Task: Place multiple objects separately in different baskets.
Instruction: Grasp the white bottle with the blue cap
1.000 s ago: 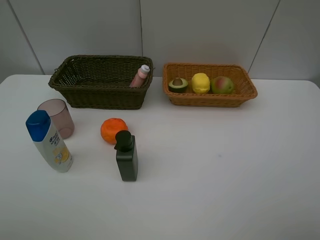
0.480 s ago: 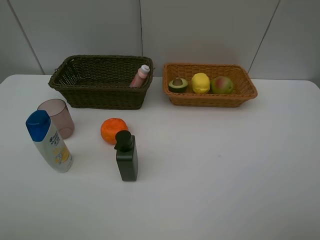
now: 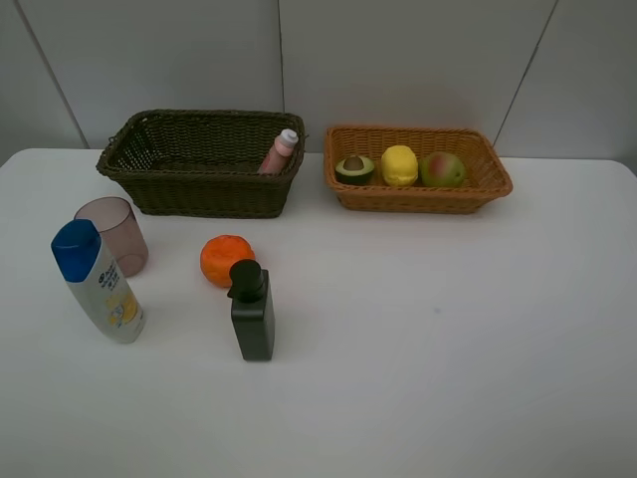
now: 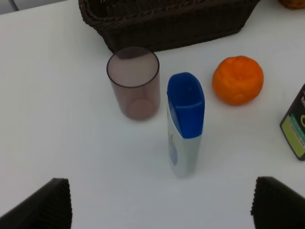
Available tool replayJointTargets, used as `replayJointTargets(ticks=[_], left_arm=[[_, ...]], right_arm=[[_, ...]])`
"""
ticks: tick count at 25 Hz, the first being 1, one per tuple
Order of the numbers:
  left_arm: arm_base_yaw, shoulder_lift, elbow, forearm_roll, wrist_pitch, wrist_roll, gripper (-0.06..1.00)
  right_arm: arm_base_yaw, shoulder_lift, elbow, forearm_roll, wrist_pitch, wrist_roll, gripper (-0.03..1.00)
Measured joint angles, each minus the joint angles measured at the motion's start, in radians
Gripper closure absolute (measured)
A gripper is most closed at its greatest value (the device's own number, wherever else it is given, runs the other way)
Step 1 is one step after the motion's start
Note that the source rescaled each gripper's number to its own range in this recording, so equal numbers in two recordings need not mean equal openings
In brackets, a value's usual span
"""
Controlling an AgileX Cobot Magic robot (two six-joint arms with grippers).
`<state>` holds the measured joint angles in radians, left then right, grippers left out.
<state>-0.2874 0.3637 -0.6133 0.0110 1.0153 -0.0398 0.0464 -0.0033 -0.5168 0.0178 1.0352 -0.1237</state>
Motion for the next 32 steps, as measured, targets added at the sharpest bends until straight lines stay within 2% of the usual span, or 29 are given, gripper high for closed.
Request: replayJointTargets(ticks=[7,16,25,32], left_arm=[[0.0,0.172,-0.051,0.0,-0.05,0.001,-0.05],[0.0,0.376,-0.101,-0.021,-0.169,0.026,-0.05],[0.0,0.597,-0.206,-0.03,-0.181,0.054,-0.05],[0.0,0.767,-0.281,0.002,-0.183,0.056,-0.05]], right_arm=[[0.0,0.0,0.0,0.0,0.0,0.0,-0.03],[0.0,0.0,0.0,0.0,0.0,0.0,-0.03],[0.0,0.0,0.0,0.0,0.0,0.0,-0.03],[0.0,0.0,0.0,0.0,0.0,0.0,-0.03]])
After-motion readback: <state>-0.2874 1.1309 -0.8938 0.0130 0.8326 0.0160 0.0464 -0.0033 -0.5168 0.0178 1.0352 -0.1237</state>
